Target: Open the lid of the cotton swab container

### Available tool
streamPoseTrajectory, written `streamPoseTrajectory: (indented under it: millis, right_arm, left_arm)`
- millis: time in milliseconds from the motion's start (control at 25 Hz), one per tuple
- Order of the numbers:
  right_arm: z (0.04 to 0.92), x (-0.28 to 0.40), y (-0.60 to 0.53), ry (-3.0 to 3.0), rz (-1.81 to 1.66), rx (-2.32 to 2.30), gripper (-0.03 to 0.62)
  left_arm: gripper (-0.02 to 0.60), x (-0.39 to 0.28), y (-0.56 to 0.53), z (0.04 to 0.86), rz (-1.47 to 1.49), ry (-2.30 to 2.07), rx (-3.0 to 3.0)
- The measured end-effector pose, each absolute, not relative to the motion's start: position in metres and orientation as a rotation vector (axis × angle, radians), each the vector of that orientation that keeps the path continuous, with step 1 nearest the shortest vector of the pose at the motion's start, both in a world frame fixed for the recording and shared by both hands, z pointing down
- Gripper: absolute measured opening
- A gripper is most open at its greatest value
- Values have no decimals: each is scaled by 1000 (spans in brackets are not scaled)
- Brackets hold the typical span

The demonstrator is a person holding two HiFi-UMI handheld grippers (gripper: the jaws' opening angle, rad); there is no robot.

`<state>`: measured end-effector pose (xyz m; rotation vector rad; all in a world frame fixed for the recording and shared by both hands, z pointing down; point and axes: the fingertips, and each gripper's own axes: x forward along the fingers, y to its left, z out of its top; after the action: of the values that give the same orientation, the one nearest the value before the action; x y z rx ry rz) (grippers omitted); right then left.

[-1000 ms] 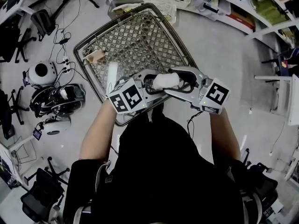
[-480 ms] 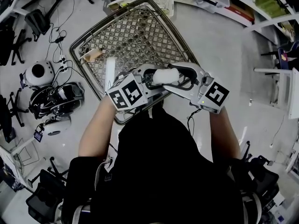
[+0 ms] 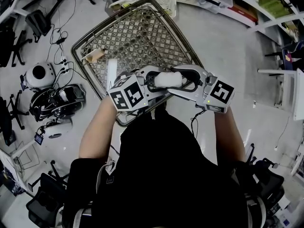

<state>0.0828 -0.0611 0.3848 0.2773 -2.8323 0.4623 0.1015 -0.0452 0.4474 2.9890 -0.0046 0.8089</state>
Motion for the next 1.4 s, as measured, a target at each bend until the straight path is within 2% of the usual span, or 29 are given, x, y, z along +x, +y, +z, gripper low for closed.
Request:
streamPoseTrajectory:
  millis: [120,480,1000,1400]
  right_arm:
    - [389,84,-61,-2827,513,261,262]
    - [387,62,-48,-2808,359,246,256]
    - [375,65,-40,-2844,446,175,262]
    - [385,71,-42,-2799,475,120,264]
  left_arm:
    - [213,101,-44,450,830,12,2984]
    - [209,109,-34,438,815,95,2988]
    - [209,105,-29,430,780,93,3002]
    - [209,104,-30,438,874,111,3019]
